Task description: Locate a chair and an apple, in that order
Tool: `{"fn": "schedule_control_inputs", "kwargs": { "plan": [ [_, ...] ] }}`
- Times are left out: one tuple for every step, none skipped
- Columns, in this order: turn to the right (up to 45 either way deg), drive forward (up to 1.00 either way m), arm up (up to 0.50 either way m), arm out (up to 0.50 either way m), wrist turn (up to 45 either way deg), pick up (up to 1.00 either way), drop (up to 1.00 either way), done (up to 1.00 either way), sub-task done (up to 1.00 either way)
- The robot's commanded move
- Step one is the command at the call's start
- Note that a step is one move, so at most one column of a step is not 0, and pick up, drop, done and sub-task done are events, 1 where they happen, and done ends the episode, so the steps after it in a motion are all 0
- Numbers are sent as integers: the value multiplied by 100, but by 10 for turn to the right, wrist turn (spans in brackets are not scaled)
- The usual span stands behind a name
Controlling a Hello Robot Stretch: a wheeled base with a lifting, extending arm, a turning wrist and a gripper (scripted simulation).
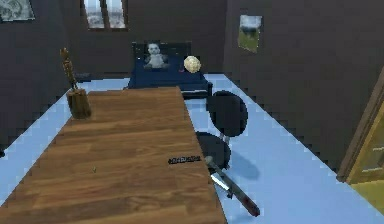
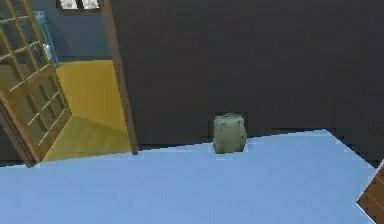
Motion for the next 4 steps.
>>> {"fn": "schedule_control_inputs", "kwargs": {
  "plan": [
    [0, 0, 0, 0, 0, 0, 0, 0, 100],
    [-450, 0, 0, 0, 0, 0, 0, 0, 0],
    [-450, 0, 0, 0, 0, 0, 0, 0, 0],
    [0, 90, 0, 0, 0, 0, 0, 0, 0]
  ]
}}
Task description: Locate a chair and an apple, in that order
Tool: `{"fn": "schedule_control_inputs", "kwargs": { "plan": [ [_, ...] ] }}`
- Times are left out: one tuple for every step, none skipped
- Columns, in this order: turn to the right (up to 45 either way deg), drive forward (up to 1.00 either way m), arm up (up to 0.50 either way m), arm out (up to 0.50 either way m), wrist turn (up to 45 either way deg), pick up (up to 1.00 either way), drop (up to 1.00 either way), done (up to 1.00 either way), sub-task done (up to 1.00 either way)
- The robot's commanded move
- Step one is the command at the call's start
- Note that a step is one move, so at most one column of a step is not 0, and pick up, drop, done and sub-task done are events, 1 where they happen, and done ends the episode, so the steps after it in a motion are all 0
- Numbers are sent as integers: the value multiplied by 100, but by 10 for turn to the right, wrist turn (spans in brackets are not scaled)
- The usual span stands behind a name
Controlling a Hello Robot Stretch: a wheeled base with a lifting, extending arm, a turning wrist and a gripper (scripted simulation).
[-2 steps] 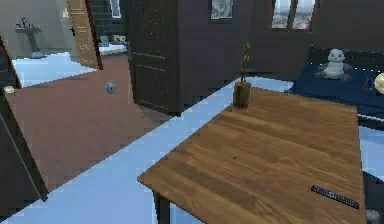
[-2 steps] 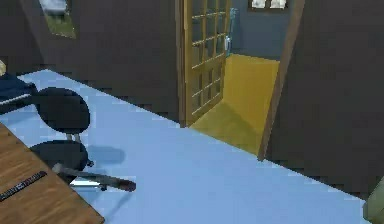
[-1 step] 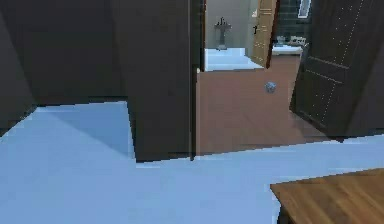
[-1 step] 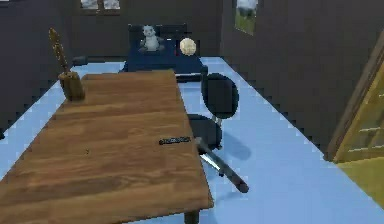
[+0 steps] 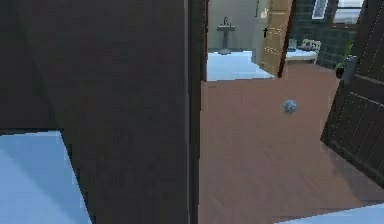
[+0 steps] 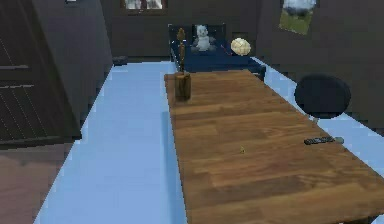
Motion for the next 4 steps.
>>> {"fn": "schedule_control_inputs", "kwargs": {
  "plan": [
    [270, 0, 0, 0, 0, 0, 0, 0, 0],
    [0, 95, 0, 0, 0, 0, 0, 0, 0],
    [-210, 0, 0, 0, 0, 0, 0, 0, 0],
    [0, 100, 0, 0, 0, 0, 0, 0, 0]
  ]
}}
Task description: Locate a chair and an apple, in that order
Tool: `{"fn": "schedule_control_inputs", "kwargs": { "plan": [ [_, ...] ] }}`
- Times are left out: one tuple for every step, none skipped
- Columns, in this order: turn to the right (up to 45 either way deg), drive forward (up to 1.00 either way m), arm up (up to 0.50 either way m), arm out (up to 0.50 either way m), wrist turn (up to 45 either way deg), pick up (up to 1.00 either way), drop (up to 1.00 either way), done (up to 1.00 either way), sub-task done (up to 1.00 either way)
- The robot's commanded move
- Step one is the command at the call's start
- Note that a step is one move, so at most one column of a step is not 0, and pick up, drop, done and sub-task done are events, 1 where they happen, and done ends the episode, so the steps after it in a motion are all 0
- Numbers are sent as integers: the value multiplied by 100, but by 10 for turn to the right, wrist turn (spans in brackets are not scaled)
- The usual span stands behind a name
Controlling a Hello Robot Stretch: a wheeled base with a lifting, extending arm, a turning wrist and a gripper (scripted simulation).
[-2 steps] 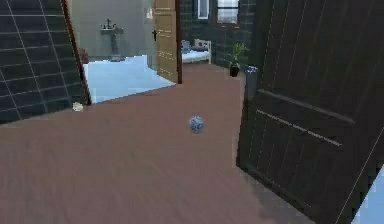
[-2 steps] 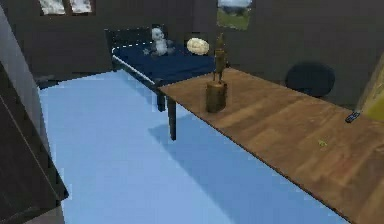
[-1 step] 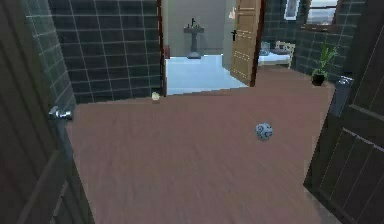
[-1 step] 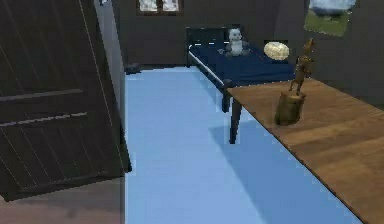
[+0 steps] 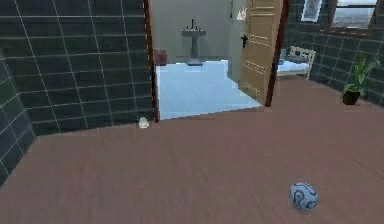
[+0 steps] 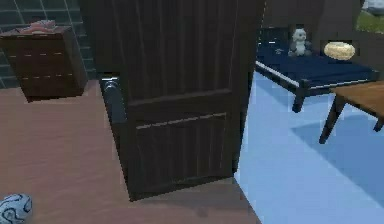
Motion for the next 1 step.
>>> {"fn": "schedule_control_inputs", "kwargs": {
  "plan": [
    [0, 100, 0, 0, 0, 0, 0, 0, 0]
  ]
}}
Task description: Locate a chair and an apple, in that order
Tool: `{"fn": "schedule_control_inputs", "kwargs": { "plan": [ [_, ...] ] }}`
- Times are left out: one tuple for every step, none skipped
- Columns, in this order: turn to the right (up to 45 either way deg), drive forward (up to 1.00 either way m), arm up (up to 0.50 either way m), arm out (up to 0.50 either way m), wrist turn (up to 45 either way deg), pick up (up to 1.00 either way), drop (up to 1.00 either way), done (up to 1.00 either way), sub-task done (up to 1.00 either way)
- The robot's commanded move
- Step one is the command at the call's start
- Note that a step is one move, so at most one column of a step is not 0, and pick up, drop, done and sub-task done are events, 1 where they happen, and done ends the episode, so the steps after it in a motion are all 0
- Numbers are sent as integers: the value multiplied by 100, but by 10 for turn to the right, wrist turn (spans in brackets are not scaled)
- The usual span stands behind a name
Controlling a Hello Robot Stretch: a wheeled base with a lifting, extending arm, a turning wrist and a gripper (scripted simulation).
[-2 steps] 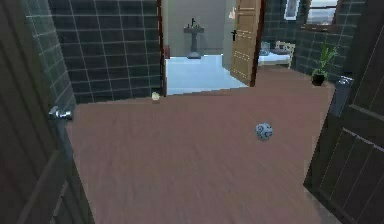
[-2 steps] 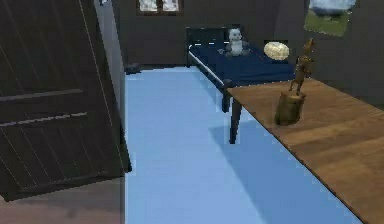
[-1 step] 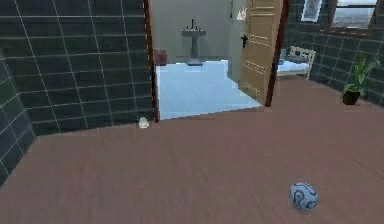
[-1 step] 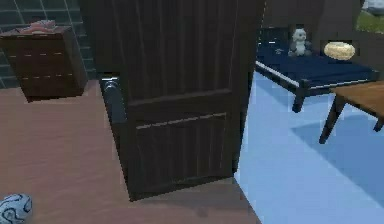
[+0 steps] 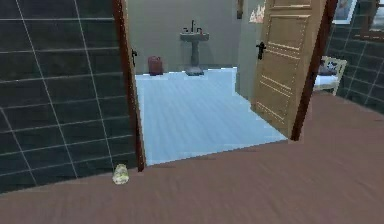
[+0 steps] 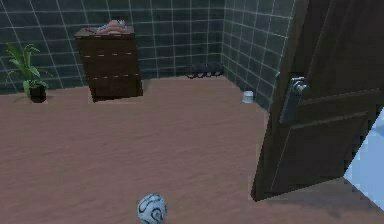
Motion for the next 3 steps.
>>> {"fn": "schedule_control_inputs", "kwargs": {
  "plan": [
    [-30, 0, 0, 0, 0, 0, 0, 0, 0],
    [90, 0, 0, 0, 0, 0, 0, 0, 0],
    [0, 100, 0, 0, 0, 0, 0, 0, 0]
  ]
}}
